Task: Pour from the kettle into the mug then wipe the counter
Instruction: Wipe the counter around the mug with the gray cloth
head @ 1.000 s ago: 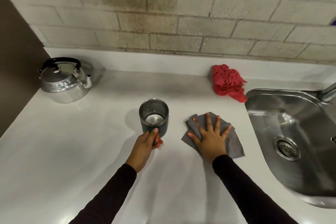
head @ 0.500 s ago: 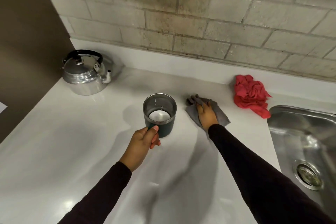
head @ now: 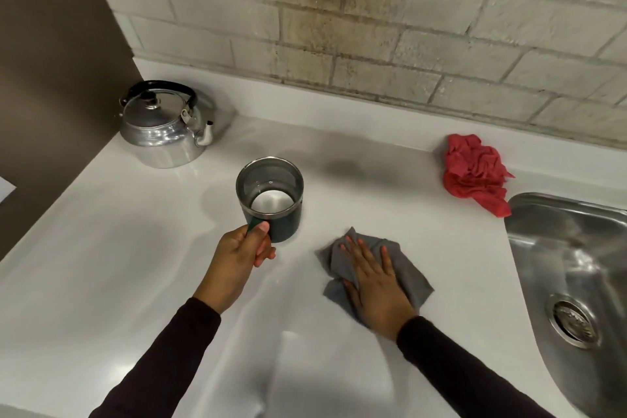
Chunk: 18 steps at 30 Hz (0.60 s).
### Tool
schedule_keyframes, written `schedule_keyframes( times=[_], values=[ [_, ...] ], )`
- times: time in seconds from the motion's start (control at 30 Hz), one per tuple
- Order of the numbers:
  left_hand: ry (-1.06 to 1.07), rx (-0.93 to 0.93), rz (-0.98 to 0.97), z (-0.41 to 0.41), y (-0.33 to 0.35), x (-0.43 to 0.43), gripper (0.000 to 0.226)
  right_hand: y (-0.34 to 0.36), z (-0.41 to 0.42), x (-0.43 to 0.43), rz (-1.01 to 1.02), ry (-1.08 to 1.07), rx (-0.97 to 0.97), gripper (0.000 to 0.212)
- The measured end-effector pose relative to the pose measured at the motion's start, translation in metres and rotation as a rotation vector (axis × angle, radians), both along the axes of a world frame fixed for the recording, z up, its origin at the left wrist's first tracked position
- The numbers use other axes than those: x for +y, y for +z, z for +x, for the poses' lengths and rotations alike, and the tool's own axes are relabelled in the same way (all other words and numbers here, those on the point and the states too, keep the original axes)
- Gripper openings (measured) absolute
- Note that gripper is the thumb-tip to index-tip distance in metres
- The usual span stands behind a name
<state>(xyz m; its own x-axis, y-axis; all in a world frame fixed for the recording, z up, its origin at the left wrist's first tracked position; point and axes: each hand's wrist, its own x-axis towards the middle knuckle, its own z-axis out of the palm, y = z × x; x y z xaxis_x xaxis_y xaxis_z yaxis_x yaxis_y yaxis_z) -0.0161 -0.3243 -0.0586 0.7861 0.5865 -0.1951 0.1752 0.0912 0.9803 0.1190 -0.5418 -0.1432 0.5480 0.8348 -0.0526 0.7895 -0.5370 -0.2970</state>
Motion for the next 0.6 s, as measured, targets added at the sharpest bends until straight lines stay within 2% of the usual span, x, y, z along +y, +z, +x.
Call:
schedule_keyframes(
  times=[0.1,0.23,0.3,0.37,0.4,0.47,0.5,0.57,0.6],
  values=[
    [0.005,0.001,-0.013,-0.003,0.002,0.002,0.042,0.005,0.044,-0.003,0.063,-0.119,0.023,0.065],
    [0.019,0.000,-0.014,-0.009,0.005,0.005,0.041,0.015,0.110,0.043,0.185,-0.374,0.125,0.048],
    [0.030,0.006,0.006,-0.012,0.007,0.006,0.041,0.020,0.130,0.076,0.191,-0.404,0.220,0.040],
    [0.041,0.012,0.032,-0.017,0.009,0.007,0.042,0.019,0.134,0.100,0.525,-0.456,0.678,0.030],
    [0.044,0.017,0.041,-0.019,0.010,0.008,0.042,0.016,0.130,0.109,0.548,-0.347,0.733,0.034],
    [0.046,0.026,0.051,-0.023,0.012,0.010,0.042,0.013,0.102,0.133,0.519,-0.268,0.789,0.067],
    [0.049,0.029,0.049,-0.025,0.013,0.011,0.043,0.014,0.084,0.140,0.491,-0.252,0.771,0.075],
    [0.054,0.027,0.032,-0.027,0.015,0.012,0.043,0.016,0.049,0.140,0.174,0.033,0.211,0.065],
    [0.054,0.023,0.026,-0.028,0.015,0.013,0.042,0.016,0.030,0.139,0.110,0.069,0.146,0.058]
  ],
)
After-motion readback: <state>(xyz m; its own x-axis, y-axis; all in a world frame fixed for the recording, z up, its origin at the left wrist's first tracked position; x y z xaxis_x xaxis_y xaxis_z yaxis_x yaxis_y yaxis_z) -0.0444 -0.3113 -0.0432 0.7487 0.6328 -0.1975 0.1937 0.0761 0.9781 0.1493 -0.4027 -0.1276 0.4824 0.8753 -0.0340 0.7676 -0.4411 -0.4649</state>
